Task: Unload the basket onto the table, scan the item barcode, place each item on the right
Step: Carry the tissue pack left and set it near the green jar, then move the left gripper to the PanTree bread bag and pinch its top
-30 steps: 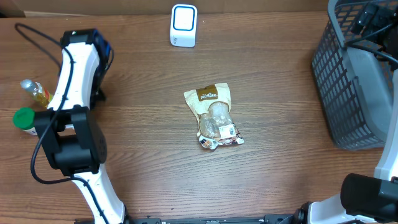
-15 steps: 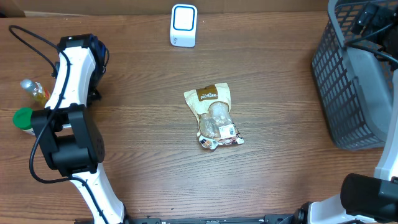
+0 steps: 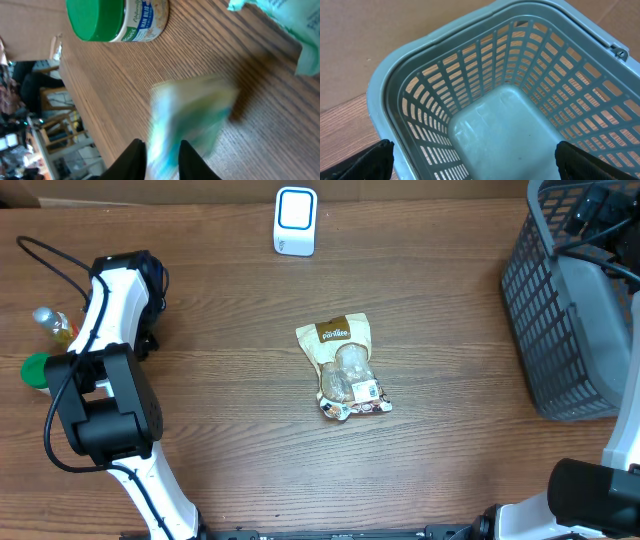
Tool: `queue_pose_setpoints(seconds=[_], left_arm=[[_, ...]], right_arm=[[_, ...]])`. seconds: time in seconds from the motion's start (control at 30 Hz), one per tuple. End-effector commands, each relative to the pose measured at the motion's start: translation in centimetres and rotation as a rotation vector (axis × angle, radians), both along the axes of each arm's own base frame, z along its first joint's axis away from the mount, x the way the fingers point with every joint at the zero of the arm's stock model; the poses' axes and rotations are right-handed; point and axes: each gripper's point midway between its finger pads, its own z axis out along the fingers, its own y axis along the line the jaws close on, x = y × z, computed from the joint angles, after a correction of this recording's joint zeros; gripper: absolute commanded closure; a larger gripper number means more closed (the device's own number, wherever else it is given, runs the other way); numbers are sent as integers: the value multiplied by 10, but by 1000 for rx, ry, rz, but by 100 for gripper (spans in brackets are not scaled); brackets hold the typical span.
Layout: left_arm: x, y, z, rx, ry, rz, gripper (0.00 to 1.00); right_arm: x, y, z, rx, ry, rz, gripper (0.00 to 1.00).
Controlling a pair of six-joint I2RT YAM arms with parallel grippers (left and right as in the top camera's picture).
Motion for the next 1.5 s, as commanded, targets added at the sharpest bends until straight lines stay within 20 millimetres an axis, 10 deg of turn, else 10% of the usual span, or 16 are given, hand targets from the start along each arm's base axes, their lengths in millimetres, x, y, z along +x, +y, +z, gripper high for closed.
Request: queue_pose_setpoints(seconds=[0.0, 0.23, 0.4, 0.6, 1.47], left_arm=[[-1, 5, 0, 14, 19, -19, 66], [4, -12, -13, -101, -16, 0, 42], [30, -89, -45, -603, -72, -164, 37], [48, -185, -39, -1080, -166, -303, 32], [31, -356, -40, -1118, -56, -674, 28]], right_arm=[[-2, -1, 12, -12, -30, -10, 0], [-2, -1, 12, -12, -30, -10, 0], [-2, -1, 12, -12, -30, -10, 0], [-2, -1, 12, -12, -30, -10, 0], [-2, -1, 12, -11, -30, -10, 0]])
